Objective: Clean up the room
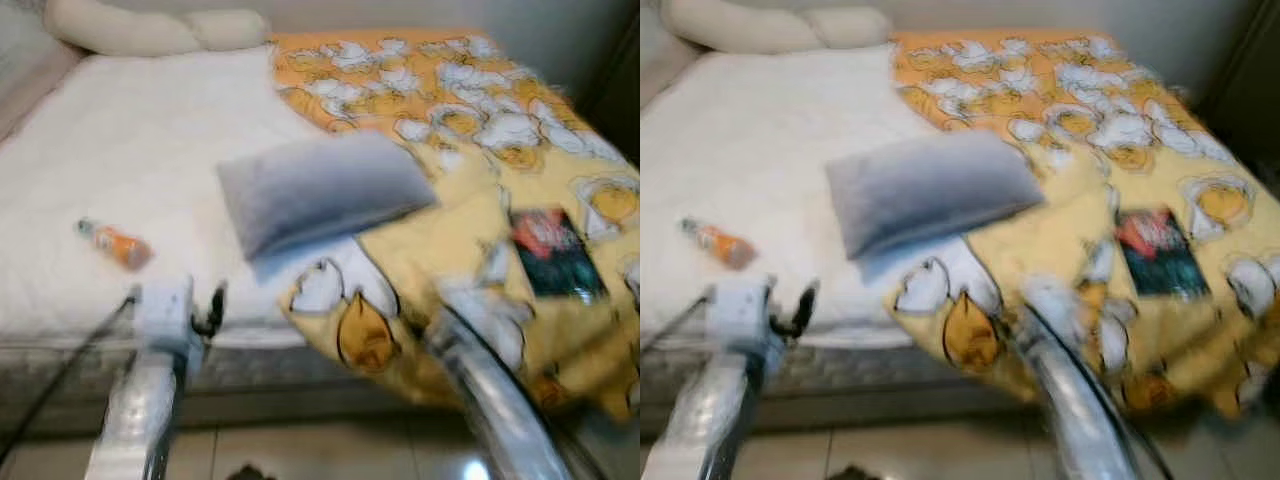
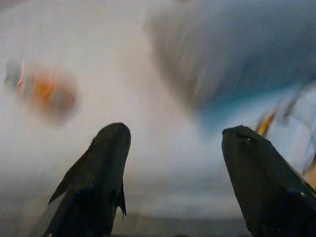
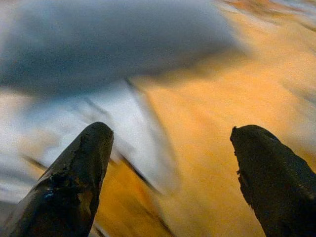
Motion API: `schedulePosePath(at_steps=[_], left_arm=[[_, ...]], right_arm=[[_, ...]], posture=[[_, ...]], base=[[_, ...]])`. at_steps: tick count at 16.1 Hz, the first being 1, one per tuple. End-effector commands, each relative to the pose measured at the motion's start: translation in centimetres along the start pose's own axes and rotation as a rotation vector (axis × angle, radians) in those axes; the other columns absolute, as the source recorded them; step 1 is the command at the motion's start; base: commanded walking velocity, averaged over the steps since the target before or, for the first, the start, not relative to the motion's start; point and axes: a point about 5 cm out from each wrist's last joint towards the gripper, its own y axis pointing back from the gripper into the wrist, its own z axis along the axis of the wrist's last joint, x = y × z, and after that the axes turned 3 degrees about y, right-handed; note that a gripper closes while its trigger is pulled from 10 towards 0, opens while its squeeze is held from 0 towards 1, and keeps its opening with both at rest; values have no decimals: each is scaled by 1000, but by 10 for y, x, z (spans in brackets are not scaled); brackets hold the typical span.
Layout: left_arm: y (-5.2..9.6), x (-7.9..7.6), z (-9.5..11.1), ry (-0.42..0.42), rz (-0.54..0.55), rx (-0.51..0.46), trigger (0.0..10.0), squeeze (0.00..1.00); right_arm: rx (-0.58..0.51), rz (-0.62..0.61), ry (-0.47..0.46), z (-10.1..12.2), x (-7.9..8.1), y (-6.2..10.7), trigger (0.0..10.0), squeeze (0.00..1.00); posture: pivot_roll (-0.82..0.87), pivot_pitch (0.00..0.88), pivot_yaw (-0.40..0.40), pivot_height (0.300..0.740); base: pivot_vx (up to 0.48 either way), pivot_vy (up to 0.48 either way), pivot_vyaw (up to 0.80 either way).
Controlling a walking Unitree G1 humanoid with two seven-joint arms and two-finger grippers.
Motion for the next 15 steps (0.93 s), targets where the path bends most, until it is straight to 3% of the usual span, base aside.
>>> schedulePosePath(at_steps=[1,2,3,4,9,11,14,15], left_arm=[[-6,-6,6,-14,-36,10,10000,0],[-6,-8,8,1,-61,7,10000,94],[-6,-9,9,-4,-76,5,10000,620],[-7,-10,11,-11,-84,-4,10000,1000],[-13,-12,34,-77,-93,-129,10000,1000],[-19,-9,38,-98,-70,-125,10000,1000],[-24,-10,40,-124,-91,-124,10000,1000],[-24,-10,41,-124,-92,-124,10000,1000]], right_arm=[[10,-93,8,3,-20,1,10000,39],[3,-69,19,4,-19,1,10000,1000],[-8,-46,13,5,-17,0,10000,1000],[-38,-41,-9,9,-17,0,10000,1000],[-110,43,50,22,-6,4,10000,1000],[-170,90,14,30,3,2,10000,1000],[-212,18,85,40,3,-3,10000,1000],[-157,2,83,36,2,-4,10000,1000]], posture=[[-35,0,2,740],[-36,0,3,740],[-35,0,3,740],[-36,0,7,740],[-48,0,44,740],[-52,0,61,740],[-49,0,65,740],[-47,0,64,740]], base=[[0,0,0],[0,0,0],[0,0,0],[0,0,0],[0,0,0],[0,0,669],[0,0,533],[0,255,0]])
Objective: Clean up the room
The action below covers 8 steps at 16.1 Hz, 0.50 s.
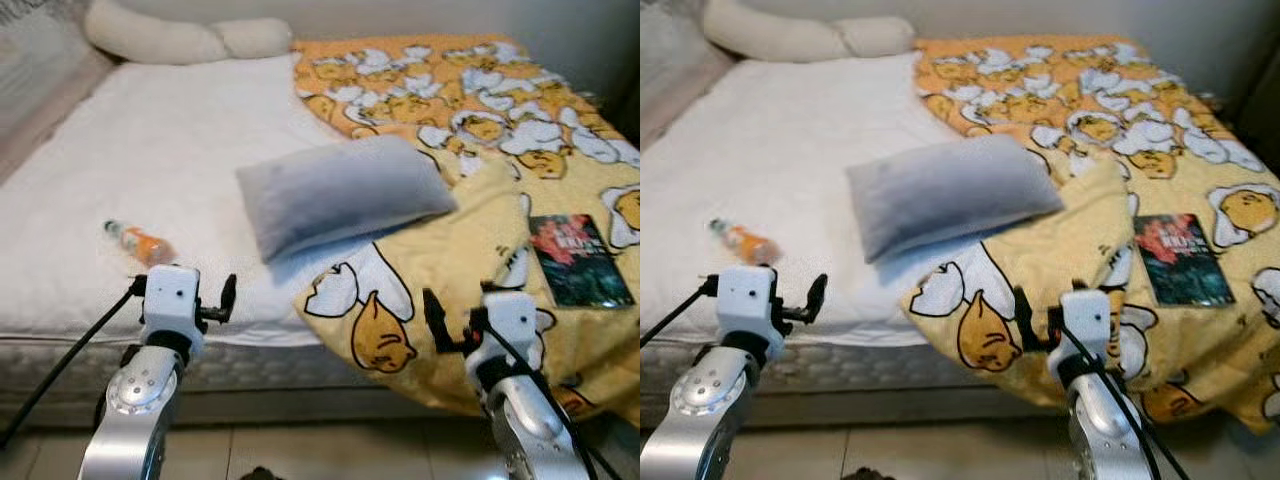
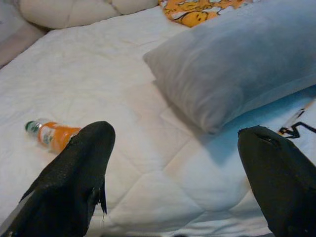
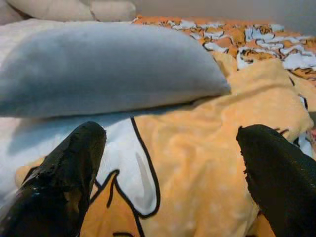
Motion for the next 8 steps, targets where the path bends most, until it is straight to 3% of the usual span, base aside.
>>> schedulePosePath(at_steps=[1,4,6,8], left_arm=[[-3,-1,3,-8,-11,-1,10000,1000],[2,-1,1,-4,-3,12,10000,1000],[4,0,0,-13,2,16,10000,1000],[6,3,0,-17,11,18,10000,1000]], right_arm=[[93,-45,21,-7,-5,1,10000,1000],[64,-44,2,-4,-1,1,10000,1000],[-31,-47,21,5,2,0,10000,1000],[6,-42,-12,4,4,1,10000,1000]], posture=[[-45,0,64,740],[-34,0,55,740],[-27,0,46,740],[-18,0,42,740]], base=[[0,307,0],[0,330,0],[0,330,0],[0,332,0]])
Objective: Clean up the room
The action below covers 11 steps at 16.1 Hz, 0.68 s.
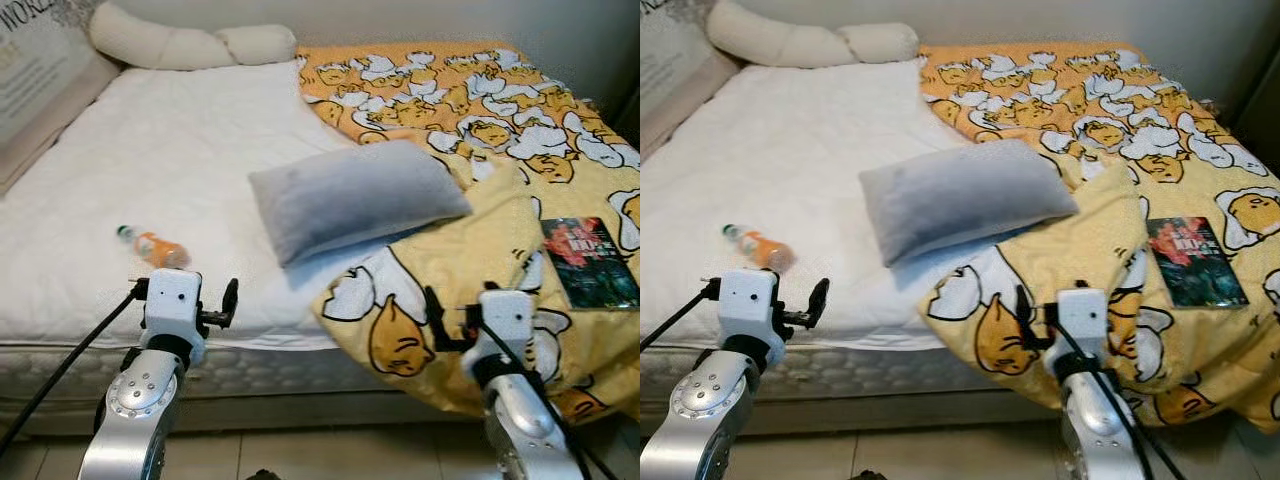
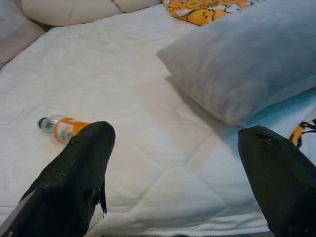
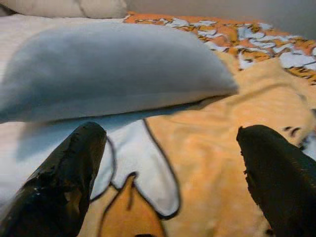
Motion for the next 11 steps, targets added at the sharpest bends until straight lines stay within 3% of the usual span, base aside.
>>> schedulePosePath(at_steps=[1,8,11], left_arm=[[4,3,2,-18,10,2,10000,1000],[15,-3,-1,8,-1,32,10000,1000],[4,-5,1,17,-6,16,10000,1000]], right_arm=[[50,5,-37,-2,-1,2,10000,1000],[77,66,-126,-4,-3,4,10000,1000],[46,21,-156,1,-14,-4,10000,1000]], posture=[[-13,0,39,740],[4,0,23,740],[-11,0,20,740]], base=[[0,334,0],[0,336,0],[0,329,0]])
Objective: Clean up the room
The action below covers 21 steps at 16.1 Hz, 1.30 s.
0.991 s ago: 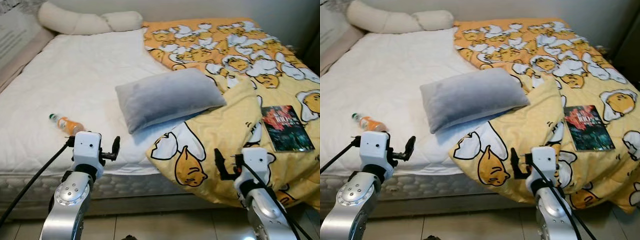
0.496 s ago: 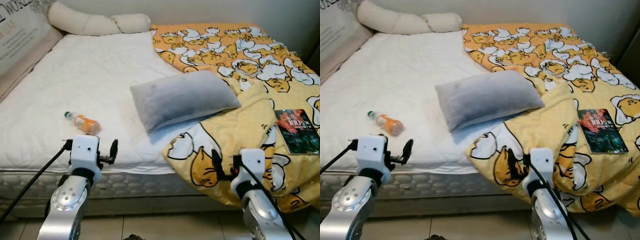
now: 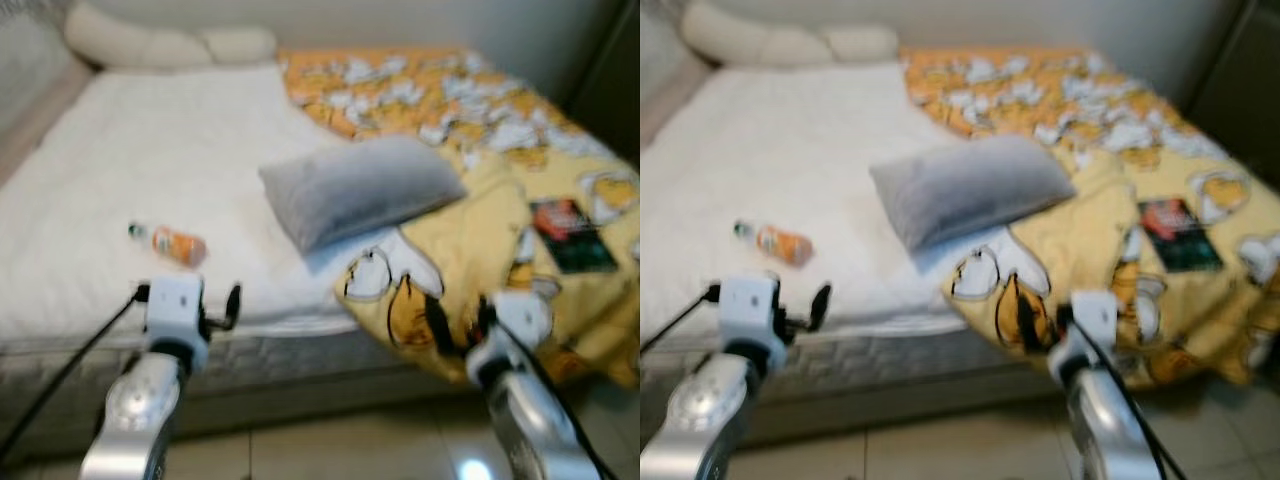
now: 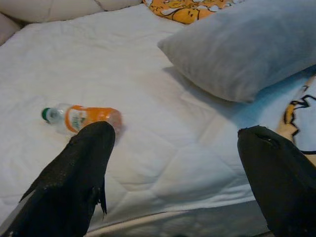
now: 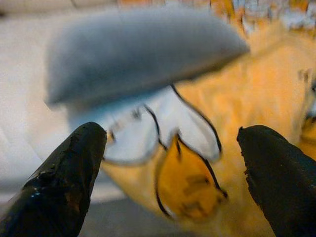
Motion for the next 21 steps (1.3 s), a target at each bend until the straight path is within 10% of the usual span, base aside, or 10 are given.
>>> schedulePosePath(at_steps=[1,21], left_arm=[[-3,-3,4,-1,-10,-18,10000,1000],[-13,-2,13,32,42,-50,10000,1000]], right_arm=[[3,-26,1,0,-8,1,10000,1000],[14,12,-3,6,-3,-18,10000,1000]], posture=[[-21,0,36,740],[-32,0,-23,740]], base=[[0,330,0],[0,241,0]])
